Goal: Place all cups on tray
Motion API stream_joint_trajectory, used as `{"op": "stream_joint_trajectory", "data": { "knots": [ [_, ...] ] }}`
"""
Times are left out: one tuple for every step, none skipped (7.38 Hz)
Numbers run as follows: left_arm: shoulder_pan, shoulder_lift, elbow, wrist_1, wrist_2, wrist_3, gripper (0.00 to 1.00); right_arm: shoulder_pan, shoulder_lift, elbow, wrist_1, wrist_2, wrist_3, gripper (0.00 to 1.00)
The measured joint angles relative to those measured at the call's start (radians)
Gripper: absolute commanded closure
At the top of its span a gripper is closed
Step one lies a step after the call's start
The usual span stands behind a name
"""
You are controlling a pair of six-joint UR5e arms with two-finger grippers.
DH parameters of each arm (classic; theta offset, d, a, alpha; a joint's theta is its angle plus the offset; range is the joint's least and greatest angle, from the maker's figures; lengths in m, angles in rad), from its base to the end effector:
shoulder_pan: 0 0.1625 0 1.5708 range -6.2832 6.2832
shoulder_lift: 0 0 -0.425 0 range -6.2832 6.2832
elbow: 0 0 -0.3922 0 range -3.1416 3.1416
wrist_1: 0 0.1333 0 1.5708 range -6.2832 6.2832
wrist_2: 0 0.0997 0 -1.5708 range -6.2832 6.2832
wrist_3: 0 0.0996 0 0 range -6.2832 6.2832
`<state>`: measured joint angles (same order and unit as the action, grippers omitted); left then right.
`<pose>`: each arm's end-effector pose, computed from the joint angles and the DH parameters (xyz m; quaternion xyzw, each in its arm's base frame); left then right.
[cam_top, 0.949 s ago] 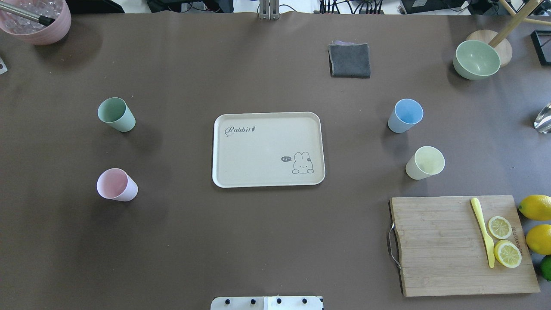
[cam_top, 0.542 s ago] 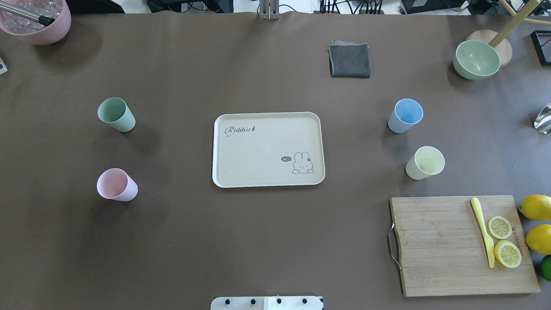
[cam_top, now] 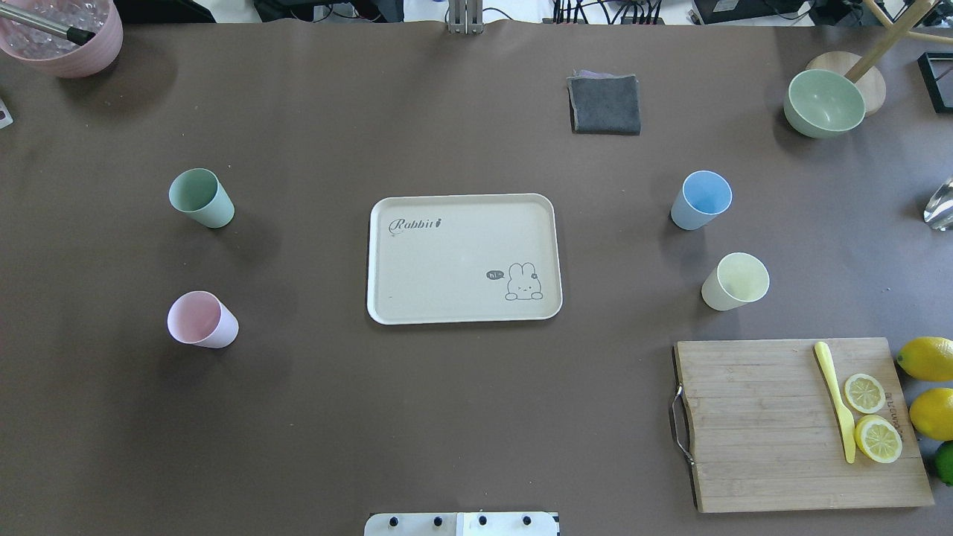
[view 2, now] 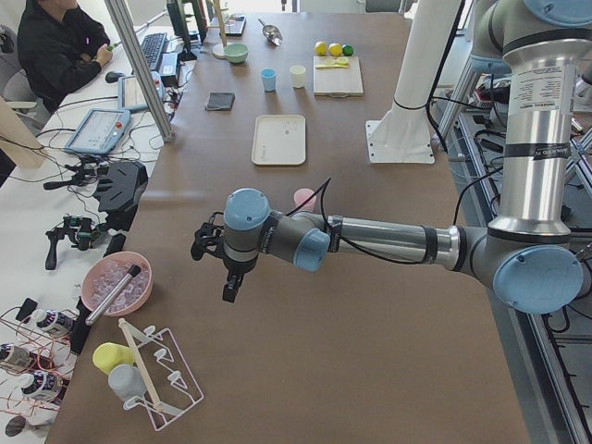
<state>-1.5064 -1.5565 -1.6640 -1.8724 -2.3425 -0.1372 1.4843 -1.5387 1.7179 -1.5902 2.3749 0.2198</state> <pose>-0.0313 -0.5070 0.5858 0.1371 0.3853 0.0380 0.9117 0.0174 -0.5124 0.5697 0.0131 -0.3967 0.0299 0.9174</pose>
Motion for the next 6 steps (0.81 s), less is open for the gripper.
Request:
{"op": "stream_joint_trajectory", "data": {
  "knots": [
    [0.0, 0.001, 0.0, -0.006, -0.031, 0.0, 0.02, -0.056, 0.011, 0.046, 0.004, -0.011, 0.092, 0.0],
    [0.0, 0.002, 0.0, -0.014, -0.053, 0.0, 0.02, -0.12, 0.023, 0.094, 0.006, -0.021, 0.186, 0.0],
    [0.0, 0.003, 0.002, -0.031, -0.065, 0.0, 0.02, -0.184, 0.037, 0.138, 0.008, -0.031, 0.271, 0.0],
    [0.0, 0.003, 0.005, -0.051, -0.069, -0.002, 0.02, -0.249, 0.053, 0.18, 0.008, -0.049, 0.354, 0.0],
    [0.0, 0.004, 0.008, -0.063, -0.07, -0.003, 0.02, -0.308, 0.058, 0.211, 0.019, -0.07, 0.429, 0.0],
    [0.0, 0.005, 0.01, -0.068, -0.07, -0.005, 0.02, -0.362, 0.053, 0.224, 0.057, -0.092, 0.494, 0.0]
  ]
}}
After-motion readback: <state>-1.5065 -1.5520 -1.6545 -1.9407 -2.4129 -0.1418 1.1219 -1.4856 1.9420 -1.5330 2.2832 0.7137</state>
